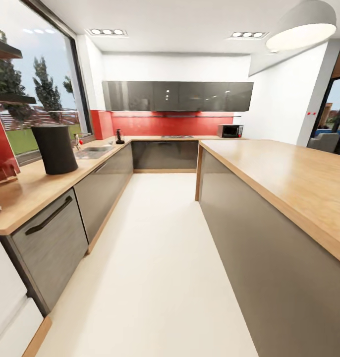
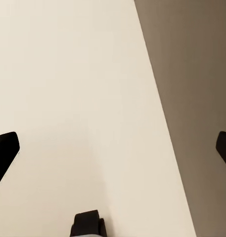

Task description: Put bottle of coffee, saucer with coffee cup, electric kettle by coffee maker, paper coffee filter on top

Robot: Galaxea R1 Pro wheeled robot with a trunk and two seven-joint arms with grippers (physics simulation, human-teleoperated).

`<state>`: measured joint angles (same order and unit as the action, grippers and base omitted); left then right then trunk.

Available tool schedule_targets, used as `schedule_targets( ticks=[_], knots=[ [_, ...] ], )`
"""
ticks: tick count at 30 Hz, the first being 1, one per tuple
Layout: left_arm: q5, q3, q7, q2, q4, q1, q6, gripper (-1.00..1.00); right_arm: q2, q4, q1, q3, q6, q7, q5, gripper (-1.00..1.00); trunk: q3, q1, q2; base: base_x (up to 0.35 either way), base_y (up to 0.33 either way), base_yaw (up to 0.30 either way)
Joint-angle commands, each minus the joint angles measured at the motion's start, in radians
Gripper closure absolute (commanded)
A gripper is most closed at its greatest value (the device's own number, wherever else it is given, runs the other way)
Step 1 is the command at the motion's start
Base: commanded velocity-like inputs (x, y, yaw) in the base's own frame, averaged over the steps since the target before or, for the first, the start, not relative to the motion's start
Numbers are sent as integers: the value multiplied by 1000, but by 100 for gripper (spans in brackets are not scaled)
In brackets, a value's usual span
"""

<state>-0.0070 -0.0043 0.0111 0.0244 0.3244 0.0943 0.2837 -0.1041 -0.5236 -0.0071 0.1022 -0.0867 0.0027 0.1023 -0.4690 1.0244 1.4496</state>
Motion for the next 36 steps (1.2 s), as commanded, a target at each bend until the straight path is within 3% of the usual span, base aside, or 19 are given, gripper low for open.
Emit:
schedule_targets(
  ticks=[1,36],
  knots=[
    [-1,0,1,0,-1,0,3,-100,0,1,-1,-1,-4,1,10,-100,-1,1,0,336,0,-6],
    [0,0,1,2,-1,0,4,-100,0,2,-1,-1,-4,-3,11,-100,-1,1,0,336,0,0]
  ],
)
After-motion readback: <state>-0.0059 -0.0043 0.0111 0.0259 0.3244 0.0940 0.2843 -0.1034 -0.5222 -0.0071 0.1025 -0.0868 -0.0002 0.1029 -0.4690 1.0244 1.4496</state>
